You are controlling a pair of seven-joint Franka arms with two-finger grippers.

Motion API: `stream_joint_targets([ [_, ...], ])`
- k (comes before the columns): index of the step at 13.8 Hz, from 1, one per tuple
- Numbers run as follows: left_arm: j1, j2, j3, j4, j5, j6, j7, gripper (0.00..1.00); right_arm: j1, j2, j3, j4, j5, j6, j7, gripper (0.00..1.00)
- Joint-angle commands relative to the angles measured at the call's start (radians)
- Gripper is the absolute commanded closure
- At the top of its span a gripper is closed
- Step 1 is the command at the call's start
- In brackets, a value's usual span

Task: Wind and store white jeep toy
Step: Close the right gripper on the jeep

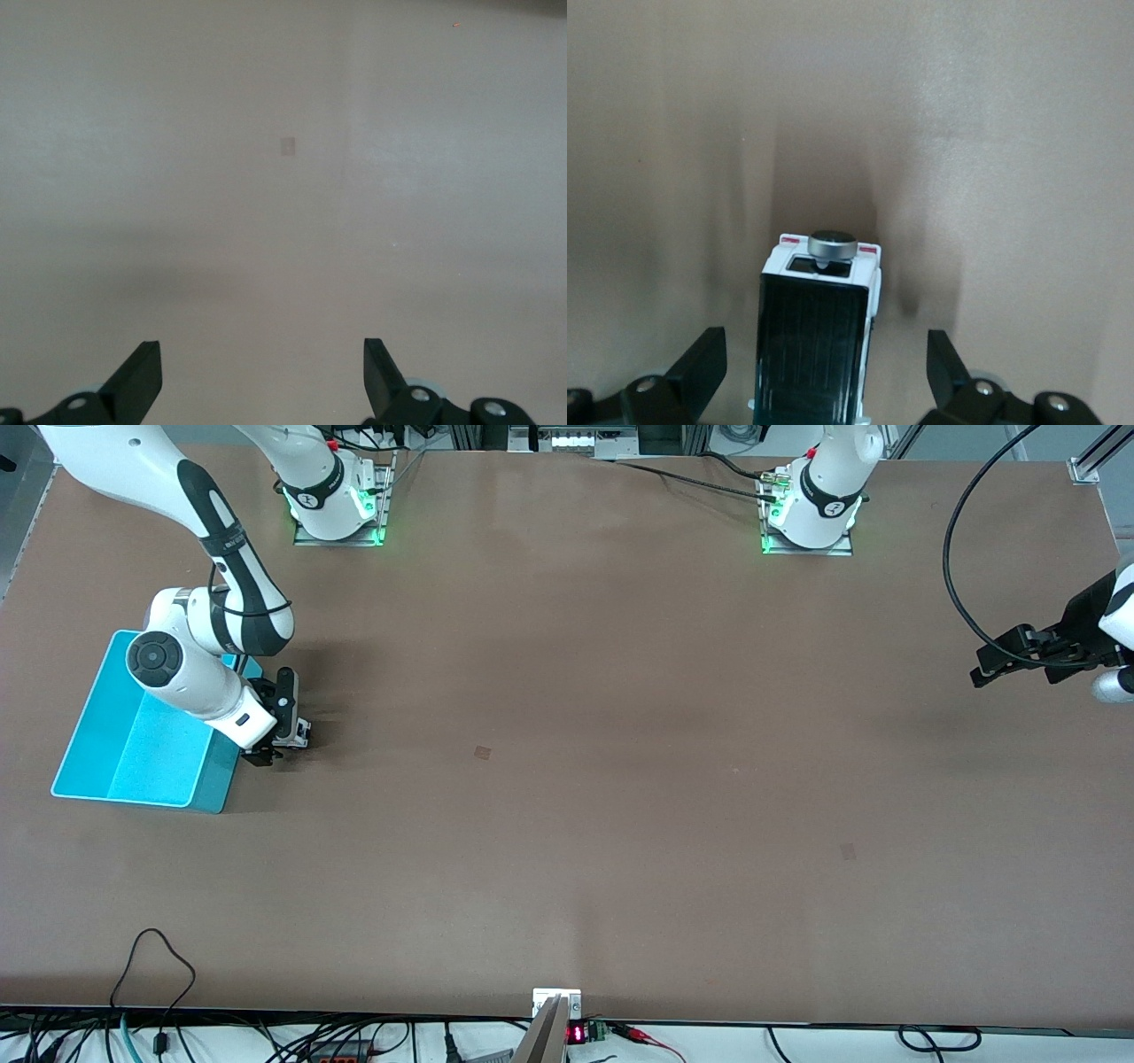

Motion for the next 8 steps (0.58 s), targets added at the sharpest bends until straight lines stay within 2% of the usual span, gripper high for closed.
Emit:
stream_joint_targets([
  [1,0.005,-0.023,-0.002,-0.014,0.009,-0.007,0.020,0.00,-0.019,0.000,0.016,-0.020,-0.010,0.029,-0.014,0.00],
  [4,0.005,-0.023,-0.002,-0.014,0.008,-0.007,0.020,0.00,-0.032,0.017,0.019,-0.025,-0.010,0.061,-0.014,0.00],
  [5,0.005,-0.023,-0.002,-0.014,0.008,-0.007,0.020,0.00,-0.032,0.017,0.022,-0.025,-0.012,0.059,-0.014,0.04],
  [6,0.005,-0.023,-0.002,-0.014,0.008,-0.005,0.020,0.00,-0.032,0.017,0.022,-0.025,-0.012,0.064,-0.016,0.14],
  [8,0.005,-0.023,-0.002,-0.014,0.008,-0.005,0.020,0.00,-0.035,0.017,0.024,-0.024,-0.010,0.064,-0.014,0.40],
])
